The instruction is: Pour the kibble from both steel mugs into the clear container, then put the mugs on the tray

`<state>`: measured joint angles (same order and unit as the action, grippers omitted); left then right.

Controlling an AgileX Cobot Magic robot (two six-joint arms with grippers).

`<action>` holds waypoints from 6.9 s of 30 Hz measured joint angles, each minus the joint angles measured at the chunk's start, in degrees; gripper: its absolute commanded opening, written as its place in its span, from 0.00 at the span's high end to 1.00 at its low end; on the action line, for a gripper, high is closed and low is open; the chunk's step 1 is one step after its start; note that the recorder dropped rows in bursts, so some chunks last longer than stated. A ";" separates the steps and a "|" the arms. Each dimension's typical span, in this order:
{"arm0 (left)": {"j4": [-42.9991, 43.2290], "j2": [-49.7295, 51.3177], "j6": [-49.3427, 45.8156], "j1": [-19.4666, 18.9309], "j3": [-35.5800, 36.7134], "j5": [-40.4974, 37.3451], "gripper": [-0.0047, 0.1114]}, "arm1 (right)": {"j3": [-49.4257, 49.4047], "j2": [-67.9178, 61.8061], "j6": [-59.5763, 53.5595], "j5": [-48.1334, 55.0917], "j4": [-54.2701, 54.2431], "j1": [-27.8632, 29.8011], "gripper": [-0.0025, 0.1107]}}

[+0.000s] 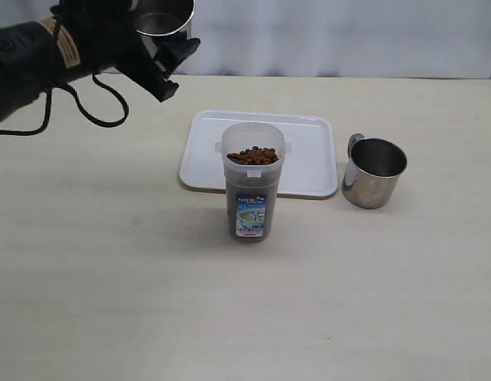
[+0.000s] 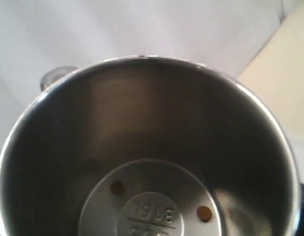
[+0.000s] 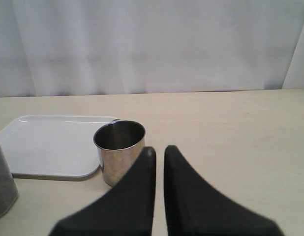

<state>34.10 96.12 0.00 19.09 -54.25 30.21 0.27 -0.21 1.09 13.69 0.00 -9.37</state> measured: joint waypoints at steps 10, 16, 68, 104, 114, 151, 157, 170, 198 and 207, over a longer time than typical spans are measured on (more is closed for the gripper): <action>21.09 24.24 29.86 -9.55 -9.83 26.11 0.96 | 0.00 0.00 0.00 0.00 0.00 0.00 0.94; 27.08 29.97 33.21 -7.37 -17.58 22.70 0.96 | 0.00 0.00 0.00 0.00 0.00 0.00 0.94; 62.37 34.97 69.72 -4.40 -28.74 5.15 0.28 | 0.00 0.00 0.00 0.00 0.00 0.00 0.94; 66.08 -19.78 107.09 -22.98 -7.98 25.80 0.96 | 0.00 0.00 0.00 0.00 -0.42 0.00 0.94; 66.20 -70.93 99.86 -27.74 18.50 -10.66 0.96 | 0.00 0.00 0.00 0.00 -0.54 0.00 0.94; 66.08 -94.90 99.05 -27.56 39.99 -13.01 0.96 | 0.00 0.00 0.00 0.00 -0.54 0.00 0.94; 66.08 -95.78 99.05 -25.94 39.99 -11.54 0.96 | 0.00 0.00 0.00 0.00 -0.54 0.00 0.94; -2.15 -95.99 62.78 -24.88 52.44 -20.08 0.96 | -0.12 0.00 0.00 0.00 -0.54 0.00 0.94; -34.62 -95.99 0.45 -24.88 54.12 -42.63 0.96 | -0.12 0.00 0.00 0.00 -0.54 0.00 0.94; -37.54 -95.99 -4.39 -24.88 54.12 -42.63 0.96 | -0.12 0.00 0.00 0.00 -0.54 0.00 0.94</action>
<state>-3.44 0.13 -4.39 -5.79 -0.13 -12.42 0.15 -0.21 1.09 13.69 -0.54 -9.37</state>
